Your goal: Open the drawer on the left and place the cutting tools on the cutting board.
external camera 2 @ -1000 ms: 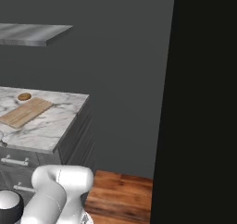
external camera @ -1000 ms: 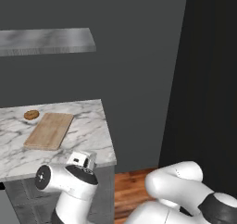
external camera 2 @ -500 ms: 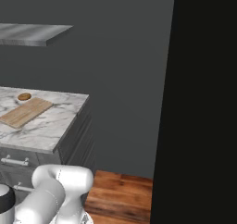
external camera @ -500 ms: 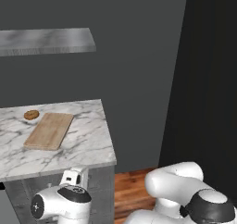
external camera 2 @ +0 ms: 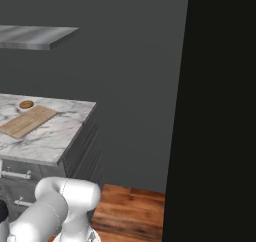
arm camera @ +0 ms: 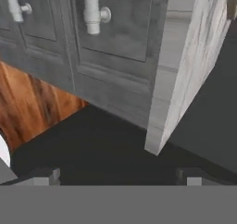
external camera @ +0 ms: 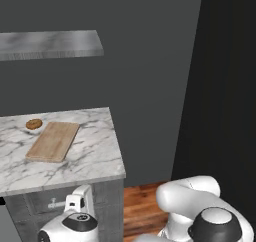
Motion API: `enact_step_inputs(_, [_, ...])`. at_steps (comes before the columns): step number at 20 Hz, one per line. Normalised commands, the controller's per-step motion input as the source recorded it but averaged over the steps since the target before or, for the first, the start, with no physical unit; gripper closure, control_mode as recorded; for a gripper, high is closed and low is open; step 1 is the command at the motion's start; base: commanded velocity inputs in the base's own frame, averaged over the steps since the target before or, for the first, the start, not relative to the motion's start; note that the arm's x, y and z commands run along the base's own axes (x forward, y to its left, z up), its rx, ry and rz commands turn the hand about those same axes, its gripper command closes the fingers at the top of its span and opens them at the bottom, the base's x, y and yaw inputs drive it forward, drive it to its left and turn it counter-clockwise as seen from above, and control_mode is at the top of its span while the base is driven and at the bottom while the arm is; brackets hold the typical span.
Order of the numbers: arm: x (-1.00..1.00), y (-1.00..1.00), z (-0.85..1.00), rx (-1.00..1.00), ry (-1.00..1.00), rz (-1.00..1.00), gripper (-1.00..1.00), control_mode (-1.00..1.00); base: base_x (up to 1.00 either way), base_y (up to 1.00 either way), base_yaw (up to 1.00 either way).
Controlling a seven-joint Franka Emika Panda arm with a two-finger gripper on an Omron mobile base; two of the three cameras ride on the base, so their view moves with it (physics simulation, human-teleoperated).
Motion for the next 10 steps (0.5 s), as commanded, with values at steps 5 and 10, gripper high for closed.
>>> enact_step_inputs(5, [0.34,0.02,-0.25,-0.08,-0.09,0.11,-1.0,-1.0,0.0,0.0,0.0])
enact_step_inputs(10, [0.19,0.2,-0.33,-0.09,-0.12,0.11,-1.0,-1.0,0.0,0.0,0.0])
